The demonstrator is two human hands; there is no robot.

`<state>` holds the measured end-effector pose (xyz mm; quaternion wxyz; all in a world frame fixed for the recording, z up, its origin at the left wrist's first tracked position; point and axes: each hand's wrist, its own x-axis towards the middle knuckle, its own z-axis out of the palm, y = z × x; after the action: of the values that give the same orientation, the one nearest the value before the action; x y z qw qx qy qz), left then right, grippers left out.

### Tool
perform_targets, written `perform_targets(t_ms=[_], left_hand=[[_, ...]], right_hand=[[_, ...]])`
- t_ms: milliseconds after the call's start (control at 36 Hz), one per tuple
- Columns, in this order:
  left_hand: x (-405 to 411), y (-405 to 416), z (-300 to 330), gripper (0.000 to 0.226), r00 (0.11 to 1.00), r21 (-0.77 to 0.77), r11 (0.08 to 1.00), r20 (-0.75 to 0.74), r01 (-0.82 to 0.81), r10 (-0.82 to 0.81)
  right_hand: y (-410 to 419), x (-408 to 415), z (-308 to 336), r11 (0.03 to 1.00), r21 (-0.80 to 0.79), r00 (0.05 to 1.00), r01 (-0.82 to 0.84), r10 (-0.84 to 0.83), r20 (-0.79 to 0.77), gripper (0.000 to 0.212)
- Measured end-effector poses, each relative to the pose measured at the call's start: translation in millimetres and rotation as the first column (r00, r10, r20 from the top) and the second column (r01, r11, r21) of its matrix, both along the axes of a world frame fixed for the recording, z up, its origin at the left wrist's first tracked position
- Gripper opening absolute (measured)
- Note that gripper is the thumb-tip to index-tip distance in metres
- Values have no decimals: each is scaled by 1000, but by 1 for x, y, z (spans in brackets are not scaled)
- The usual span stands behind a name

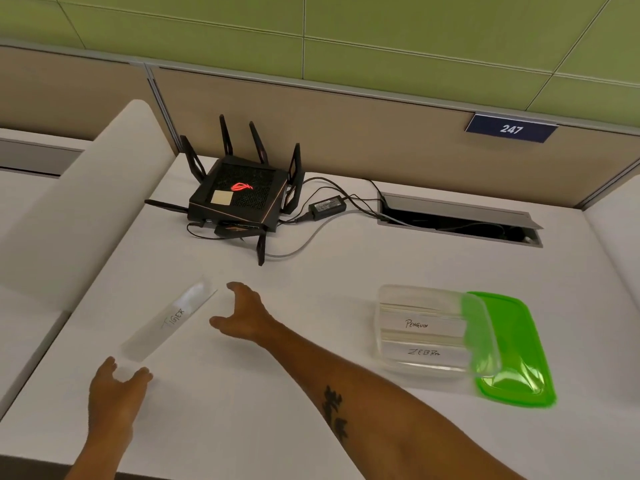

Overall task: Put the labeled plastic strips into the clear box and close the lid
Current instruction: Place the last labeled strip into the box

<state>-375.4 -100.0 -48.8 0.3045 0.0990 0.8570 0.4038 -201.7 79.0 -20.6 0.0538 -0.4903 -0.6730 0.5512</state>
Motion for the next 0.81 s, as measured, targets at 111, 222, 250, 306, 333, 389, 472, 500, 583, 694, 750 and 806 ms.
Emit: perform_targets(t_ms=[111, 222, 250, 306, 333, 389, 472, 500, 583, 694, 750, 806], left_hand=[[-4, 5, -1, 56, 1000, -31, 999, -11, 24, -24], [-8, 6, 1, 55, 1000, -20, 999, -4, 29, -29], [-9, 6, 1, 57, 999, -15, 999, -1, 33, -33], [-11, 7, 1, 64, 999, -8, 999, 17, 33, -33], [-10, 8, 2, 65, 999, -7, 999, 28, 31, -31], [-9, 9, 2, 65, 999, -12, 999, 33, 37, -36], [-7, 10, 2, 64, 998, -6, 999, 36, 44, -43], [-7, 10, 2, 64, 998, -3, 999, 39, 42, -42], [-7, 11, 3, 64, 999, -5, 999, 32, 39, -39], [-6, 12, 6, 61, 999, 4, 999, 30, 38, -38], [-5, 12, 7, 60, 999, -2, 999, 38, 37, -37], [-5, 11, 9, 59, 999, 4, 1000, 42, 28, -28]], right_hand=[[5, -18, 2, 999, -49, 1000, -13, 12, -4, 95], [9, -33, 3, 996, -93, 1000, -11, 10, -14, 98], [10, -37, 2, 996, -92, 1000, -10, 9, -11, 98], [12, -44, -1, 995, -102, 1000, 6, -6, -4, 99], [13, -47, -2, 994, -108, 1000, 12, -12, -2, 99], [14, -52, -3, 993, -114, 1000, 12, -13, -5, 101], [18, -58, -5, 993, -116, 1000, 0, 0, -1, 102], [18, -60, -6, 993, -114, 1000, -5, 6, 4, 102], [19, -65, -11, 994, -108, 1000, -7, 8, 14, 101], [21, -66, -15, 996, -88, 1000, -4, 5, 8, 98], [20, -64, -16, 997, -76, 1000, -11, 11, -2, 97], [19, -61, -16, 998, -64, 1000, -17, 16, -15, 96]])
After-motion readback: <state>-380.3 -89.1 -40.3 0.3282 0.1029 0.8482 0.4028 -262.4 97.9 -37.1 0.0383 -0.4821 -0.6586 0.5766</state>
